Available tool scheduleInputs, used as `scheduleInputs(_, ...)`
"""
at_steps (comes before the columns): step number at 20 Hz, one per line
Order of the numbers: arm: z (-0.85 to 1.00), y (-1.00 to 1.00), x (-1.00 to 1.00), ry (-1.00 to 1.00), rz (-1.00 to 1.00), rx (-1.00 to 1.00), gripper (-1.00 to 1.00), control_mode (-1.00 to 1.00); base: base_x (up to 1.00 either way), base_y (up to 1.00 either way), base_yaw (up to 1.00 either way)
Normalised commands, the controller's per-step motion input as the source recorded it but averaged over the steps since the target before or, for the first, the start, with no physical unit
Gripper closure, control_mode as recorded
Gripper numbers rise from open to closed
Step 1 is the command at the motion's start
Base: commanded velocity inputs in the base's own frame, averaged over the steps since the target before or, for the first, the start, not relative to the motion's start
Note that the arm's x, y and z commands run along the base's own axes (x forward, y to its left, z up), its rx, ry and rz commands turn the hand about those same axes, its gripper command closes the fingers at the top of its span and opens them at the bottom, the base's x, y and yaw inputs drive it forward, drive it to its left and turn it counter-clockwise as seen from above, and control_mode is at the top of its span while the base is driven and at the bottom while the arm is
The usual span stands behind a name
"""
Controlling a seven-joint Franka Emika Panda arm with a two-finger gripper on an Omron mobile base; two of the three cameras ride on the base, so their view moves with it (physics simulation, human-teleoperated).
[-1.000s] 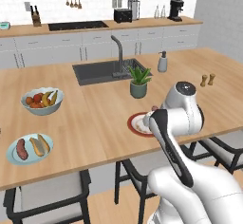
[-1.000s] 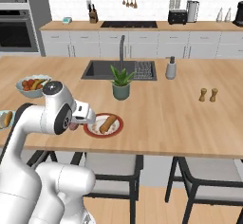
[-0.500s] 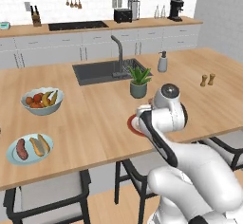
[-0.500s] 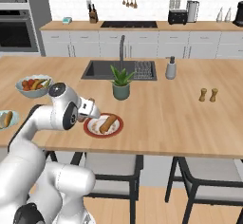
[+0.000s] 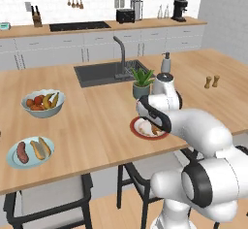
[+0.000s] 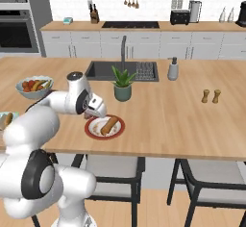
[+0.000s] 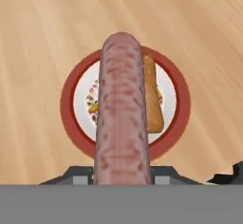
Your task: Place one bun and one sausage from the bowl on each plate.
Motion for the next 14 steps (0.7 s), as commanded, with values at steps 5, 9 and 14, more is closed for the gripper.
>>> scheduleInputs(5, -0.57, 0.05, 0.07, 0.15, -0.31, 0.0, 1.0, -1.0, 0.0, 0.0, 0.0)
scheduleInputs(9, -0.38, -0.03, 0.21, 0.08, -0.16, 0.0, 1.0, -1.0, 0.0, 0.0, 0.0)
scheduleInputs(14, -0.3, 0.11, 0.24, 0.0, 0.01, -0.01, 1.0, -1.0, 0.0, 0.0, 0.0)
